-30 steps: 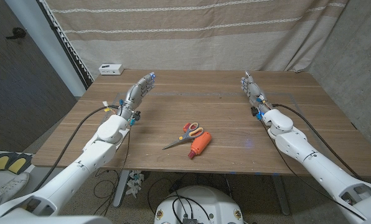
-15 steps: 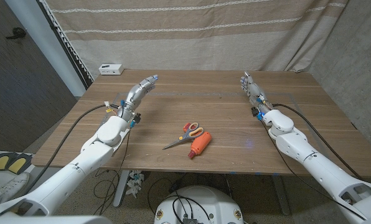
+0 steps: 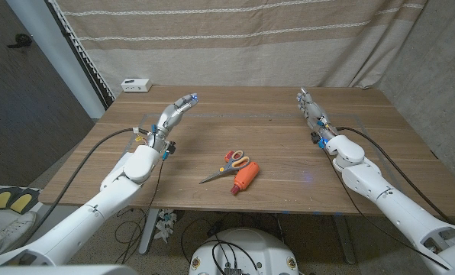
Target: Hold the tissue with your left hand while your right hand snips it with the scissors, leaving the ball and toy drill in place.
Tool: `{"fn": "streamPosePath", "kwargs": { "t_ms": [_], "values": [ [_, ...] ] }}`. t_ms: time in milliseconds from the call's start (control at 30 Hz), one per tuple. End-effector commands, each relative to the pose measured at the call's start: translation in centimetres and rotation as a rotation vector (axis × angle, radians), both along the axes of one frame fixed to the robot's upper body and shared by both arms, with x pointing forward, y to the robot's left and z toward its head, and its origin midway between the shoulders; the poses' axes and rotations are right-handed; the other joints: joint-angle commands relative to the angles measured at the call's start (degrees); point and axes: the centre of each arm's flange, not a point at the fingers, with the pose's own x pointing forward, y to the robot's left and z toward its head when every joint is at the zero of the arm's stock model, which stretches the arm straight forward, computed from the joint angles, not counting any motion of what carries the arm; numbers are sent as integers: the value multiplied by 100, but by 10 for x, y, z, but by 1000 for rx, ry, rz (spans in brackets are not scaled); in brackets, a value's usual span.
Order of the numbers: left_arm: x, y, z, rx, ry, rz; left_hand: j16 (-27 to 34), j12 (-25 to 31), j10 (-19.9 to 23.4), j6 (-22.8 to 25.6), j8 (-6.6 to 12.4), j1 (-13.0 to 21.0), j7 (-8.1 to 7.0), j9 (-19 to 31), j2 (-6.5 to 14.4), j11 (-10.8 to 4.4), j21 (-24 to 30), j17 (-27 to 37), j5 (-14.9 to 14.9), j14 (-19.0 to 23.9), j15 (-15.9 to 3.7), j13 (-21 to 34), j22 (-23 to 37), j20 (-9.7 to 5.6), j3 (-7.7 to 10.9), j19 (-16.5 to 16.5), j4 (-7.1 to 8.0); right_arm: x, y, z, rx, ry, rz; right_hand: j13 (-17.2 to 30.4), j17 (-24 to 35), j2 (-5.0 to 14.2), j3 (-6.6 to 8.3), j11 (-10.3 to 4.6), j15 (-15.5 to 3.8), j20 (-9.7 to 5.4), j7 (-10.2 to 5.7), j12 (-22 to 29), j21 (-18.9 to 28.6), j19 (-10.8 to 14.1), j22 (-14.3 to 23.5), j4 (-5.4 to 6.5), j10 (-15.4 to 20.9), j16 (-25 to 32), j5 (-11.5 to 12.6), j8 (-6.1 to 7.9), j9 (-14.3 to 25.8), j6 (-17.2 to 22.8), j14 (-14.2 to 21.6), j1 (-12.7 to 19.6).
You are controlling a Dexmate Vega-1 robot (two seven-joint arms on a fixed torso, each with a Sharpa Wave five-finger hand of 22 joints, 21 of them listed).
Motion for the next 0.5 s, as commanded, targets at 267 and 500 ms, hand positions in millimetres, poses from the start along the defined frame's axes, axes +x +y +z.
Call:
{"fn": "streamPosePath", "kwargs": {
  "t_ms": [267,500],
  "values": [
    [-26,-7,-9,58,-60,57,31,72,336,427,113,163,64,-15,-30,35,28,6,139,144,-924,-8,0,-58,-29,61,-23,-5,-3,6,-27,-20,48,9,19,81,-17,19,45,-13,5,-23,-8,-65,17,40,-146,44,13,-16,20,-37,-112,-57],
    [-32,-10,-12,89,-69,78,13,46,368,495,102,194,-200,-10,-55,-80,11,11,186,121,-897,-5,1,-37,-61,23,-19,-6,-5,5,-39,-9,30,8,22,99,-40,47,67,-13,26,-16,-47,-154,20,89,-183,30,-9,-13,21,-59,-202,-143]
  ]
}}
